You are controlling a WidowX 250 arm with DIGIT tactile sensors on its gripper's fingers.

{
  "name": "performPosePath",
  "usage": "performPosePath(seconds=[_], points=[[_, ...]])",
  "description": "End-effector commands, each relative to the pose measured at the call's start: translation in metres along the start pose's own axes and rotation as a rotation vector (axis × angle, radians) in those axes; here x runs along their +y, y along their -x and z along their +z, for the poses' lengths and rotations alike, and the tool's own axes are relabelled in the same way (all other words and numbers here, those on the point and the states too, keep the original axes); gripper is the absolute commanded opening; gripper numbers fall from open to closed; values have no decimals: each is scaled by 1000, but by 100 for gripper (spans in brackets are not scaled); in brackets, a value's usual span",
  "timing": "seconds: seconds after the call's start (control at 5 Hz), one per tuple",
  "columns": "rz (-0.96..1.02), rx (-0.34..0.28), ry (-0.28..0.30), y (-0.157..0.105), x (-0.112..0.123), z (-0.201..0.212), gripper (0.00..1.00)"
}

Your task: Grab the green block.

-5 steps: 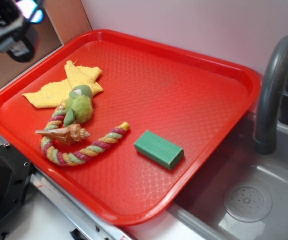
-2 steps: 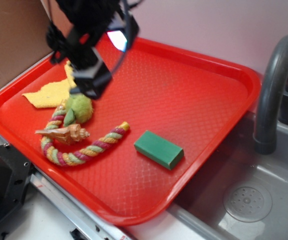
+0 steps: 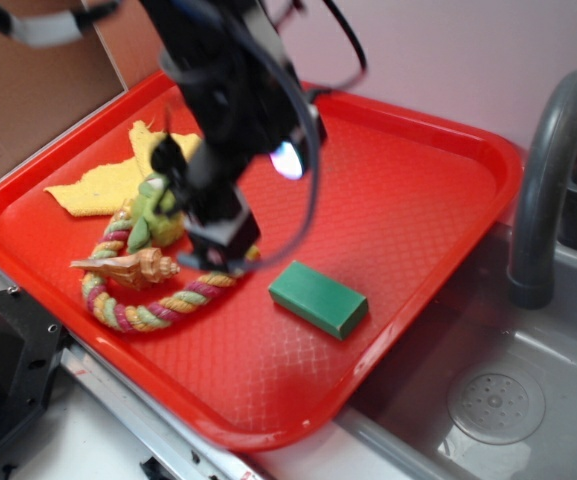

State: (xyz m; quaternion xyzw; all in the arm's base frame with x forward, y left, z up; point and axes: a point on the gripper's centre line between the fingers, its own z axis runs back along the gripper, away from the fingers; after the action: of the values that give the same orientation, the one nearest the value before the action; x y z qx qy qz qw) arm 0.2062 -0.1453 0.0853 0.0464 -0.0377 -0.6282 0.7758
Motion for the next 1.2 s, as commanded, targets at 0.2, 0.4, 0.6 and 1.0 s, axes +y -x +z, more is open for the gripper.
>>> performPosePath(seconds=[0.2,0.4,0.6,1.0], points=[[11,107,25,-19,-11,-46,100],[8,118,49,-20,-10,-58,100],[-8,130,47,-22,-10,-63,0],[-43,120,22,-22,-12,-63,0]])
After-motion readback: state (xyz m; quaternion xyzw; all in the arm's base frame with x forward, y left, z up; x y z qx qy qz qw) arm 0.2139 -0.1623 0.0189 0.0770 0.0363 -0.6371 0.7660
